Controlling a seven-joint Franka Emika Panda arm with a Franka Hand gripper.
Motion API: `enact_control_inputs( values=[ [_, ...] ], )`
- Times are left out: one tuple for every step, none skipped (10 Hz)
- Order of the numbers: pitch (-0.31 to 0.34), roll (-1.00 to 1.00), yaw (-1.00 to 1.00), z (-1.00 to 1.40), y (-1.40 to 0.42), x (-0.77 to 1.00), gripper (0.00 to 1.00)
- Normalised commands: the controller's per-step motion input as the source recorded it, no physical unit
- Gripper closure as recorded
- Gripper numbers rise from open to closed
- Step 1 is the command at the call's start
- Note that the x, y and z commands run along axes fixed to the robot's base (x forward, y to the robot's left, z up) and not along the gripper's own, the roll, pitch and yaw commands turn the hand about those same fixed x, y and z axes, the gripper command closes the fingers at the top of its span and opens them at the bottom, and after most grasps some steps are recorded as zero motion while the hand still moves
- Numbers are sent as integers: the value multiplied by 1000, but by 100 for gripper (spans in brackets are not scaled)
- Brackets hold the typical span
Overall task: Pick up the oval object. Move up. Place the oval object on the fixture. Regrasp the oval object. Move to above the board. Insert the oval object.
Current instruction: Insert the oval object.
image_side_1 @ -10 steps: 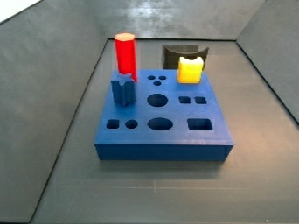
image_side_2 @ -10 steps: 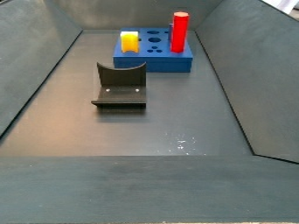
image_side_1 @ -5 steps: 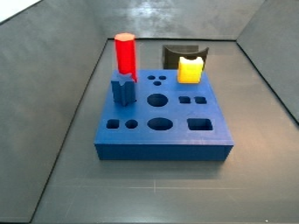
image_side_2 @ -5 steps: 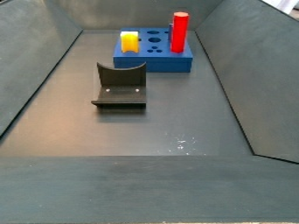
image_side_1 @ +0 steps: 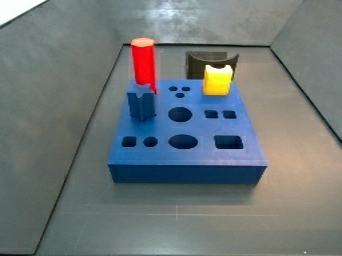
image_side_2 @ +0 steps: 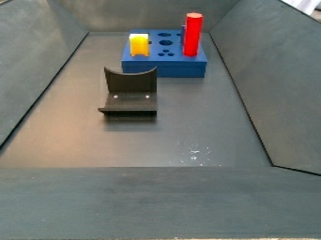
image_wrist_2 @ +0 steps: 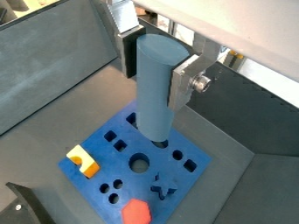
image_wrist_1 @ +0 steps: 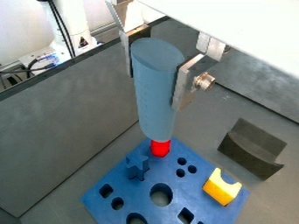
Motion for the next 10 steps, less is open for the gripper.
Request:
enact_control_inputs(
  values=[
    [-123, -191, 0, -709, -286, 503, 100],
    [-101, -247, 0, -560, -117, 60, 100],
    [-17, -4, 0, -157, 0, 3, 100],
    [0, 150, 369, -694, -609, 26, 100],
    [-49, -160, 314, -726, -129, -123, 100],
    [-204, -500, -120, 0, 0, -289, 100],
    [-119, -433, 0, -214, 0, 0, 100],
    [0, -294, 60, -469, -197, 351, 100],
    [0, -207, 169, -663, -237, 563, 100],
    [0, 0, 203, -1000, -343, 503, 100]
  ],
)
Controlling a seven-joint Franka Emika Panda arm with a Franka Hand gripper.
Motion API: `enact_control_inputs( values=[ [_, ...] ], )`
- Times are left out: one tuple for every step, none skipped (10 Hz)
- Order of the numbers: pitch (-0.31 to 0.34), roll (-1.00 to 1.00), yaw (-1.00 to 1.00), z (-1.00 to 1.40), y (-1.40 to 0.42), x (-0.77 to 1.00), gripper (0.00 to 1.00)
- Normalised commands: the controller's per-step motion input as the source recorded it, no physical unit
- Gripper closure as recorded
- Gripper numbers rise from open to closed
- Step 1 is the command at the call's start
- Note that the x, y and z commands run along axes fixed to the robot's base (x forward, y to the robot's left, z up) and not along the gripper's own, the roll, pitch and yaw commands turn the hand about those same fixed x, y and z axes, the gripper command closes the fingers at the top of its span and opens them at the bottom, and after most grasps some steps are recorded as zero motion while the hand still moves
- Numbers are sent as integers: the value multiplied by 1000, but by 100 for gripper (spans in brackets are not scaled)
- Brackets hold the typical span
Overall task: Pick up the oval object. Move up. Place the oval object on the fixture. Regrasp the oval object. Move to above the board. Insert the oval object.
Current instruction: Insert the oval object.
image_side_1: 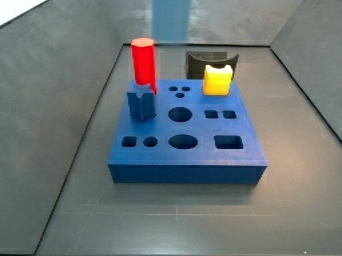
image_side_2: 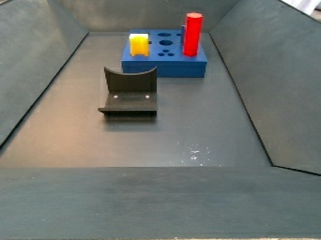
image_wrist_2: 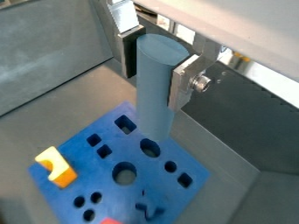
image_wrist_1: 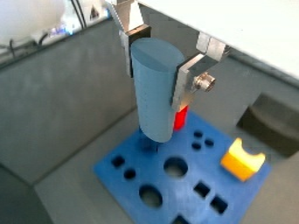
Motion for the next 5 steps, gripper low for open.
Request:
enact_control_inputs(
  values=[
    [0, 1, 200, -1000, -346, 351, 100],
    [-4, 16, 106, -1000, -406, 237, 100],
    [-30, 36, 3, -1000, -454, 209, 100],
    [-47, 46, -97, -1000, -149, 86, 100],
    [-114, 54, 0, -1000, 71, -109, 100]
  ],
)
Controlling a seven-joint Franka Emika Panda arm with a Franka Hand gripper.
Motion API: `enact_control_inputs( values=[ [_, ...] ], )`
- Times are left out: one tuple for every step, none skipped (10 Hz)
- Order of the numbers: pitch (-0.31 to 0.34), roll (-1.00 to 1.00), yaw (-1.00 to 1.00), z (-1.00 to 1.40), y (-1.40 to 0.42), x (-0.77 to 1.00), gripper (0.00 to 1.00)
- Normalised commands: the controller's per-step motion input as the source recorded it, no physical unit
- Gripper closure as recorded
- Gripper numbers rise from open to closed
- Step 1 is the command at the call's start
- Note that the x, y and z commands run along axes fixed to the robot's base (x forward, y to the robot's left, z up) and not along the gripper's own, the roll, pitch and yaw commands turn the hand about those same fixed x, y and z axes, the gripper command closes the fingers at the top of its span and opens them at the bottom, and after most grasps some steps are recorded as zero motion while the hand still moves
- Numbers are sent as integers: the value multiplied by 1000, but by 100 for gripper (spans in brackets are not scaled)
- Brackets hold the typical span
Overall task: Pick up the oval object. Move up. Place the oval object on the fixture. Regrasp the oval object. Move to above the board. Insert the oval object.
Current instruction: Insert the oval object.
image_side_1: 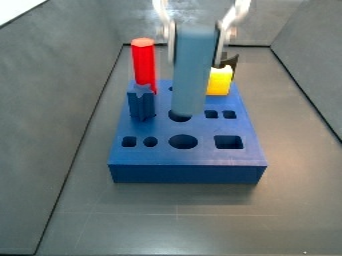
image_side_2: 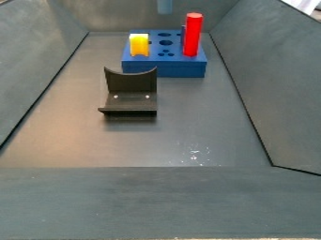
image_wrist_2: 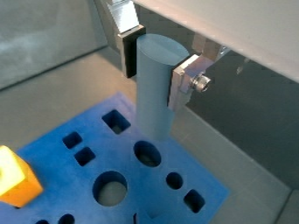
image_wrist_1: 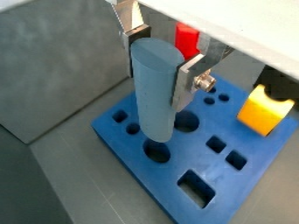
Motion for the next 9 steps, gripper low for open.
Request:
enact_control_inputs(
  values=[
    [-259, 89, 437, -746, 206, -369, 100],
    [-169, -81, 80, -523, 43, 0, 100],
    [-126, -124, 0, -440, 77, 97, 100],
    [-109, -156, 0, -326, 0, 46, 100],
    [-81, -156, 0, -274, 0, 209, 100],
    [-41, -17, 0, -257, 0, 0, 100],
    [-6, 0, 0, -269, 0, -51, 100],
    [0, 61, 0, -320, -3, -51, 100],
    [0, 113, -43, -371, -323, 0, 100]
  ],
)
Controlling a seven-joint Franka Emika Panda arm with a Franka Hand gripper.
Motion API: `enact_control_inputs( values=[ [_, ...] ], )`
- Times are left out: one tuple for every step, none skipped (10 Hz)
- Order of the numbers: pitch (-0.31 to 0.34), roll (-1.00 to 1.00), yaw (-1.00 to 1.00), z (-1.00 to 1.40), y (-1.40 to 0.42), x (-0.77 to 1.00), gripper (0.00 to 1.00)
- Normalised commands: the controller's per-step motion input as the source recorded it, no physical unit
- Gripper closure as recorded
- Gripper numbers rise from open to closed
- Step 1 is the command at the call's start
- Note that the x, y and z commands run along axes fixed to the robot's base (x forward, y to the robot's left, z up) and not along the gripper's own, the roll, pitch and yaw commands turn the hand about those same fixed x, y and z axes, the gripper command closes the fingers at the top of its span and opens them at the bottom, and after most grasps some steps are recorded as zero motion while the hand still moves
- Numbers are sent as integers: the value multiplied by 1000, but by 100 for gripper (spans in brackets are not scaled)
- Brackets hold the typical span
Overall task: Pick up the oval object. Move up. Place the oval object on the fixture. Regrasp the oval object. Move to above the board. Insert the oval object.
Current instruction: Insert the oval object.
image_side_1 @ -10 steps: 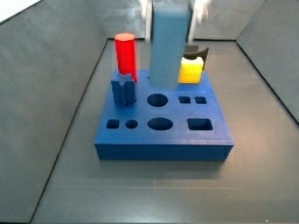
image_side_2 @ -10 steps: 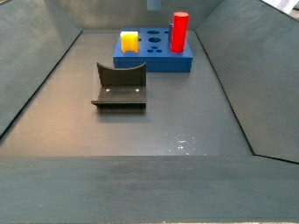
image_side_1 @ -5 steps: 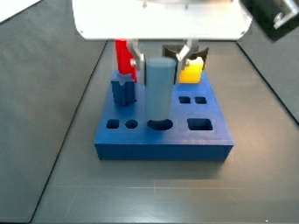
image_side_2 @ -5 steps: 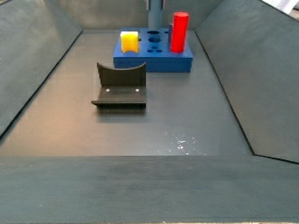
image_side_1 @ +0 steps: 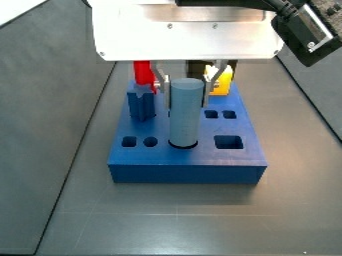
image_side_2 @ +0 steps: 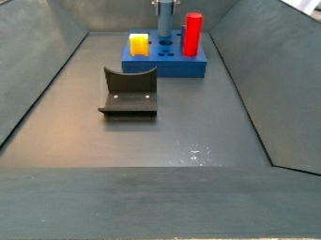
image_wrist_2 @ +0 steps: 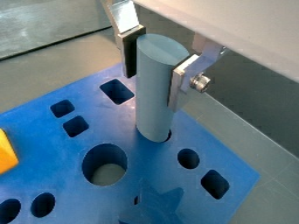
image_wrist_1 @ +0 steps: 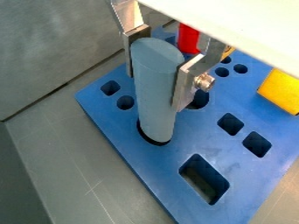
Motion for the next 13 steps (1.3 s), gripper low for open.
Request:
enact_control_inputs(
  values=[
    [20, 156, -120, -329, -409, 9, 100],
    [50, 241, -94, -449, -326, 237, 100],
    [97, 269, -63, -540, -34, 463, 100],
    [147, 277, -94, -414, 66, 343, 100],
    [86, 240, -3, -237, 271, -49, 100],
    [0, 217, 0, -189, 189, -431, 100],
    [-24, 206, 60, -314, 26, -551, 100],
    [-63, 116, 120, -460, 0, -371, 100],
    [-60, 0, 0, -806, 0, 320, 100],
    [-46, 0, 0, -1000, 0, 454, 100],
    [-120, -159, -343, -720, 0, 240, 100],
    [-44, -106, -89, -280, 0, 206, 100],
    [0, 0, 0, 0, 0, 0, 100]
  ],
)
